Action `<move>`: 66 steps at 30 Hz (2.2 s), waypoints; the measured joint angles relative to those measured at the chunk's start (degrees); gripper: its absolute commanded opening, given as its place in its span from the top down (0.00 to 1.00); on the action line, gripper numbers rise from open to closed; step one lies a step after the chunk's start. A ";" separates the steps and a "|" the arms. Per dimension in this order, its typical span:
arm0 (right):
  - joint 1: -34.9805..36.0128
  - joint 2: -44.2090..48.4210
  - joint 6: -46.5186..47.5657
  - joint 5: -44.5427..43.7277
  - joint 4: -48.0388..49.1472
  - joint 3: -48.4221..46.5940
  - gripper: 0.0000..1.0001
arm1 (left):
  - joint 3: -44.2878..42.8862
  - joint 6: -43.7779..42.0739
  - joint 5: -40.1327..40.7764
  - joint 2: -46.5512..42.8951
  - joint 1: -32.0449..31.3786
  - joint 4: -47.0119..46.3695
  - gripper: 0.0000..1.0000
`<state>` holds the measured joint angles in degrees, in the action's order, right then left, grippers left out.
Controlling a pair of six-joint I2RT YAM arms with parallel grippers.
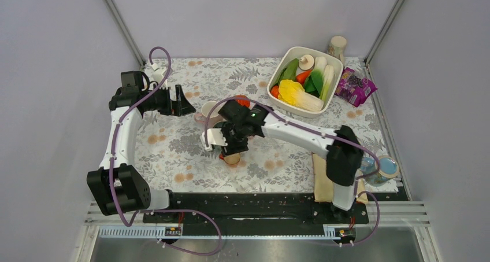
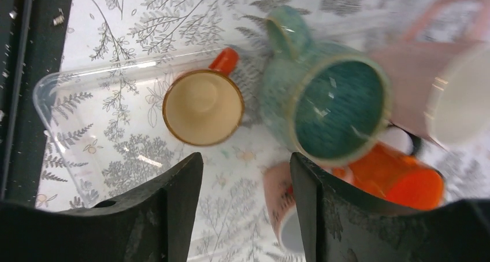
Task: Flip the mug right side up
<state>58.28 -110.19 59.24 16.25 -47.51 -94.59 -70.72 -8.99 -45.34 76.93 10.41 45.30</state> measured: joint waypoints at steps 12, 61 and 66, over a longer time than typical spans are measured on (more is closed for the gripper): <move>-10.67 28.15 -37.44 -34.32 17.18 16.96 0.01 | 0.35 -0.02 -1.27 -0.92 -0.02 -0.04 0.01; -67.01 38.21 -155.95 -63.95 -8.61 51.21 0.21 | 1.73 0.00 -8.00 -1.88 -0.02 -0.35 0.01; -68.52 34.80 -151.08 -61.64 -4.11 50.77 0.45 | 1.73 0.00 -8.02 -1.88 -0.02 -0.35 0.01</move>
<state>-10.24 -75.40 -91.83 -45.39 -51.62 -43.81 -68.99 -8.99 -53.36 75.05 10.39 44.95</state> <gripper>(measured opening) 0.661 0.988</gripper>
